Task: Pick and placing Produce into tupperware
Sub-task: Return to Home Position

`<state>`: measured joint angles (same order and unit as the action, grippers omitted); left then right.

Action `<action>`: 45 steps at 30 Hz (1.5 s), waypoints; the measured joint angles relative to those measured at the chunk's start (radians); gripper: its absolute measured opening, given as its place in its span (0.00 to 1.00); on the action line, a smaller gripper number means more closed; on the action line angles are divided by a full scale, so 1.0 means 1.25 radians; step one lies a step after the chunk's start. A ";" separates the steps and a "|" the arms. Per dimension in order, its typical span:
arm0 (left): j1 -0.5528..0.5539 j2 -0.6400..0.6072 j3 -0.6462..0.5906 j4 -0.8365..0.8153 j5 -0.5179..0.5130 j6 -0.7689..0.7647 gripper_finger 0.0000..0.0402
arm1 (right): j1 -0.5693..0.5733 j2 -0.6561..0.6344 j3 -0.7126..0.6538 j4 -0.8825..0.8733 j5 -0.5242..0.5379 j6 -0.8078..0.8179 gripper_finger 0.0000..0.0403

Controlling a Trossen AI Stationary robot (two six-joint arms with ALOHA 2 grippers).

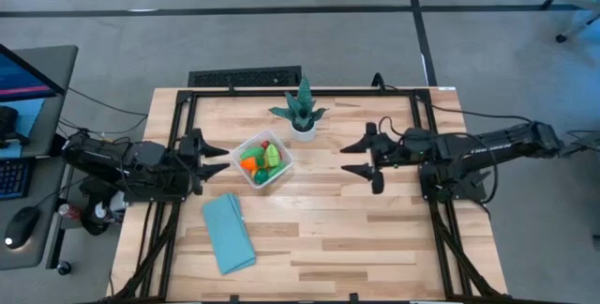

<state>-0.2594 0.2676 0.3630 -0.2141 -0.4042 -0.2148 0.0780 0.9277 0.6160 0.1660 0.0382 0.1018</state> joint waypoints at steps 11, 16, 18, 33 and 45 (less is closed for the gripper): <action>0.000 -0.006 0.000 0.111 -0.012 0.232 0.44 | 0.000 -0.012 -0.160 0.243 -0.015 0.039 0.56; 0.000 -0.049 0.000 0.093 -0.010 0.243 0.44 | -0.002 -0.021 -0.203 0.281 -0.034 0.052 0.56; 0.000 -0.074 0.000 0.090 0.010 0.254 0.44 | -0.003 -0.026 -0.215 0.291 -0.034 0.060 0.56; 0.000 -0.212 -0.187 0.374 -0.014 0.338 0.44 | -0.009 -0.127 -0.301 0.369 -0.031 0.068 0.56; 0.004 -0.205 -0.279 0.519 0.109 0.290 0.44 | -0.026 -0.190 -0.315 0.351 -0.031 0.065 0.56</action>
<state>-0.2541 0.0113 0.0139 0.4341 -0.2681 0.1479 0.0458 0.6906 0.2222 0.6044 -0.0002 0.1833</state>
